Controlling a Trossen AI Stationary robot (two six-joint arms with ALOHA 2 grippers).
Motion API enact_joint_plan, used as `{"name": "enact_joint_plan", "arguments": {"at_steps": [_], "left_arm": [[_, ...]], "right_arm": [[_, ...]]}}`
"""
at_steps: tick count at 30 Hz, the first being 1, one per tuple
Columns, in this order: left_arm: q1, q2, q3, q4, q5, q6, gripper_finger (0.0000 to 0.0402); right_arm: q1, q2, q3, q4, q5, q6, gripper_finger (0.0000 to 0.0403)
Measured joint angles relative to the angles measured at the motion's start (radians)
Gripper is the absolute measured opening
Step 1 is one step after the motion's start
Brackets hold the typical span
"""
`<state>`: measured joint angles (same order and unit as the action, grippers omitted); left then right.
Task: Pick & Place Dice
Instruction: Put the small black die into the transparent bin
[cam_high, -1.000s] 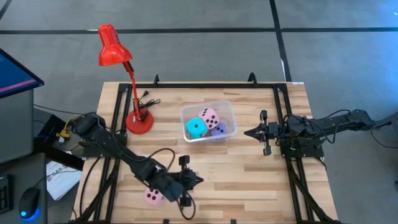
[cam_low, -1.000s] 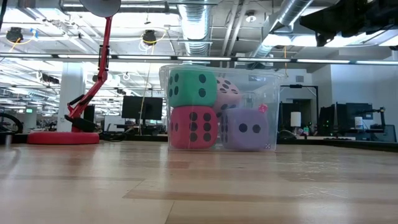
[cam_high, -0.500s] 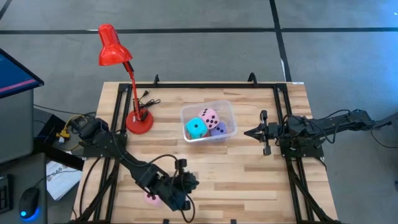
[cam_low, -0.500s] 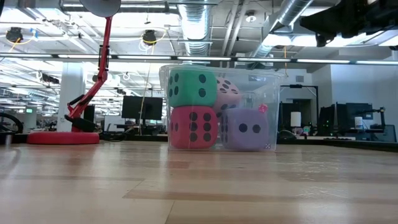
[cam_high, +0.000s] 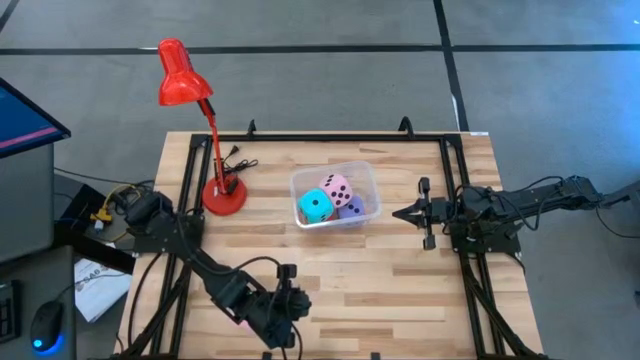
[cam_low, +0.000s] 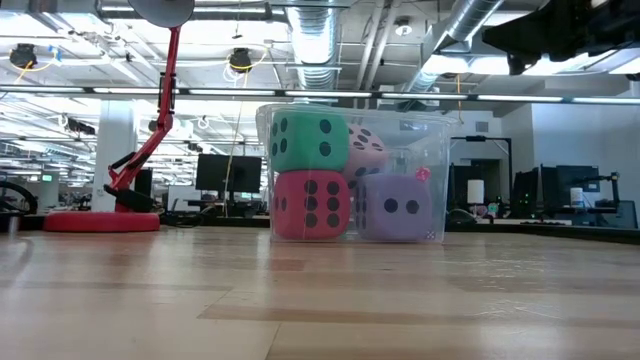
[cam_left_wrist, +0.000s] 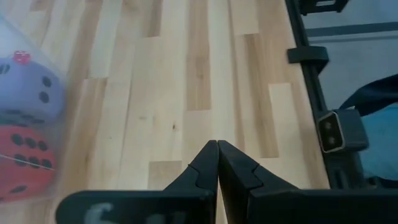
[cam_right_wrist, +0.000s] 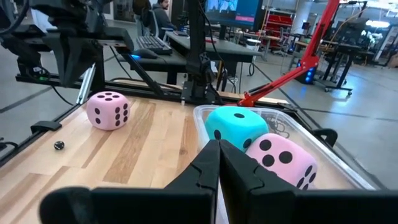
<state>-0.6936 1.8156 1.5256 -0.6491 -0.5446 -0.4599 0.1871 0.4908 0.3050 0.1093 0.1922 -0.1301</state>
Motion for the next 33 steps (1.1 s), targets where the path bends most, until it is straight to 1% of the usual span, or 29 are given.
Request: {"name": "enact_joint_plan", "arguments": {"at_steps": [5, 6, 9, 13, 16, 19, 21, 24, 26, 29, 32, 33], "left_arm": [[-0.02, 0.0, -0.003, 0.004, 0.0, -0.001, 0.0], [-0.023, 0.0, -0.016, 0.025, 0.0, -0.001, 0.0], [-0.033, 0.0, -0.08, 0.122, 0.0, -0.001, 0.0], [-0.051, 0.0, -0.198, 0.337, 0.02, -0.001, 0.0], [-0.071, 0.001, -0.239, 0.412, 0.018, 0.006, 0.0], [-0.081, 0.011, -0.239, 0.409, -0.008, -0.045, 0.0], [-0.082, 0.031, -0.234, 0.391, -0.009, -0.054, 0.0], [-0.08, 0.072, -0.186, 0.391, -0.015, -0.039, 0.0], [-0.079, 0.101, -0.144, 0.362, -0.01, -0.022, 0.0], [-0.079, 0.144, -0.066, 0.225, -0.002, -0.022, 0.0], [-0.079, 0.175, 0.032, 0.089, 0.004, -0.073, 0.0], [-0.079, 0.187, 0.063, 0.034, 0.02, -0.086, 0.0]], "right_arm": [[0.0, 0.0, 0.0, 0.0, 0.0, 0.023, 0.0005], [0.0, 0.0, 0.0, 0.0, 0.0, 0.023, 0.0005], [0.0, 0.0, 0.0, 0.0, 0.0, 0.025, 0.0005], [0.0, 0.0, 0.0, 0.0, 0.0, 0.03, 0.0005], [0.0, 0.0, 0.0, 0.0, 0.0, 0.05, 0.0005], [0.0, 0.0, 0.0, 0.0, 0.0, 0.052, 0.0005], [0.0, 0.0, 0.0, 0.0, 0.0, 0.052, 0.0005], [0.0, 0.001, 0.0, -0.001, 0.0, 0.052, 0.0005], [0.0, 0.001, 0.0, -0.001, 0.0, 0.052, 0.0005], [0.0, 0.007, 0.0, -0.004, 0.0, 0.052, 0.0005], [0.0, 0.016, 0.0, -0.002, 0.0, 0.052, 0.0005], [0.0, 0.022, 0.0, -0.003, 0.0, 0.052, 0.0005]]}}
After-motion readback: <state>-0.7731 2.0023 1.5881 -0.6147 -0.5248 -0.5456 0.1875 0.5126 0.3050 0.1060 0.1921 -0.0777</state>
